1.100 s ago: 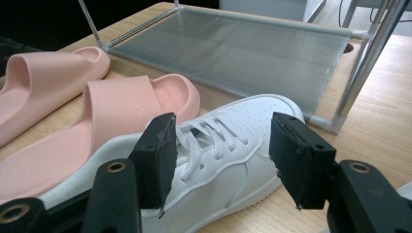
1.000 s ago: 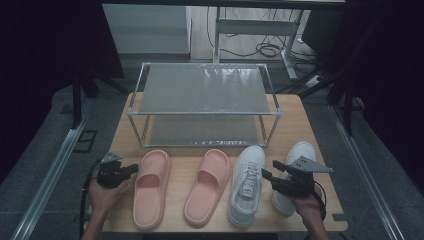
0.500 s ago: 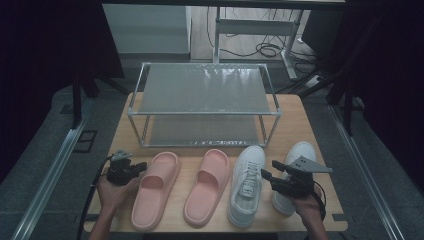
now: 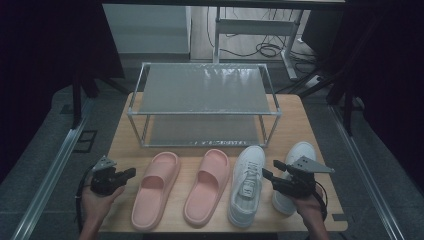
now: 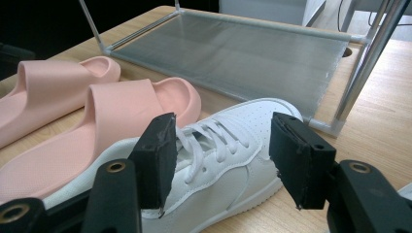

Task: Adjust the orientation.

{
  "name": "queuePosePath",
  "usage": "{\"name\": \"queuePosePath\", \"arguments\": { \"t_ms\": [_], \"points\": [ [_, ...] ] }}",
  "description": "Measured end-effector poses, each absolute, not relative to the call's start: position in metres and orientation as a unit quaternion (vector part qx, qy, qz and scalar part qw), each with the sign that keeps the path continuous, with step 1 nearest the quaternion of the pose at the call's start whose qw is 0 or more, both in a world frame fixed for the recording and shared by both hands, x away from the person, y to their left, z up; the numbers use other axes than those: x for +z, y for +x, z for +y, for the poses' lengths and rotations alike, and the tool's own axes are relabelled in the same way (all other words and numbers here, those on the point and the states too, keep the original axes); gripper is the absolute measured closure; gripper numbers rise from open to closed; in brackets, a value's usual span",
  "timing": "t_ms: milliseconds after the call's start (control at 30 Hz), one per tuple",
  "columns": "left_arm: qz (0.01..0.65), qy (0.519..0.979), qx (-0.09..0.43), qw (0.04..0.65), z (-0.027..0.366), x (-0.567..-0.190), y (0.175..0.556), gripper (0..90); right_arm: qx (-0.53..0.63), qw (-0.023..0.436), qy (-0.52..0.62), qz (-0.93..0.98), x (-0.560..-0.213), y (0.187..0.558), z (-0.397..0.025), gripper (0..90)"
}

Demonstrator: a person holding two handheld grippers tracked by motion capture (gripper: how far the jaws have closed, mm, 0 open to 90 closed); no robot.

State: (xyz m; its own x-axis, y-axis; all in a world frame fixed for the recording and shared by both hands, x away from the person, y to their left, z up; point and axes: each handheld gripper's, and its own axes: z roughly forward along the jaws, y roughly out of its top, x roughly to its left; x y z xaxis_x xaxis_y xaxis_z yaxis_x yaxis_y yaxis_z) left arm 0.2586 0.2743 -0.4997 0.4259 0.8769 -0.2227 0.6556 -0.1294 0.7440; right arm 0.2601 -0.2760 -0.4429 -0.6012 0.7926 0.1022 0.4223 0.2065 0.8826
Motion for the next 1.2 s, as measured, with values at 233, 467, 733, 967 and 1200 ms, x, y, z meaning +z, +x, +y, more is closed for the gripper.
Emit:
{"name": "queuePosePath", "arguments": {
  "t_ms": [233, 467, 733, 967, 1200],
  "points": [
    [0.497, 0.750, 0.127, 0.418, 0.259, -0.495, 0.241, 87.9, 0.485, 0.191, 0.403, 0.753, -0.442, 0.259, -0.276, 44.2],
    [0.485, 0.755, 0.126, 0.422, 0.249, -0.489, 0.239, 88.4, 0.485, 0.191, 0.402, 0.753, -0.442, 0.259, -0.276, 44.2],
    [0.475, 0.760, 0.124, 0.425, 0.244, -0.486, 0.233, 88.8, 0.484, 0.193, 0.401, 0.753, -0.442, 0.259, -0.275, 44.2],
    [0.472, 0.771, 0.112, 0.413, 0.236, -0.498, 0.232, 89.0, 0.481, 0.190, 0.399, 0.757, -0.443, 0.259, -0.273, 44.2],
    [0.480, 0.774, 0.111, 0.397, 0.236, -0.507, 0.235, 88.9, 0.482, 0.190, 0.397, 0.757, -0.443, 0.259, -0.272, 44.1]
  ]
}}
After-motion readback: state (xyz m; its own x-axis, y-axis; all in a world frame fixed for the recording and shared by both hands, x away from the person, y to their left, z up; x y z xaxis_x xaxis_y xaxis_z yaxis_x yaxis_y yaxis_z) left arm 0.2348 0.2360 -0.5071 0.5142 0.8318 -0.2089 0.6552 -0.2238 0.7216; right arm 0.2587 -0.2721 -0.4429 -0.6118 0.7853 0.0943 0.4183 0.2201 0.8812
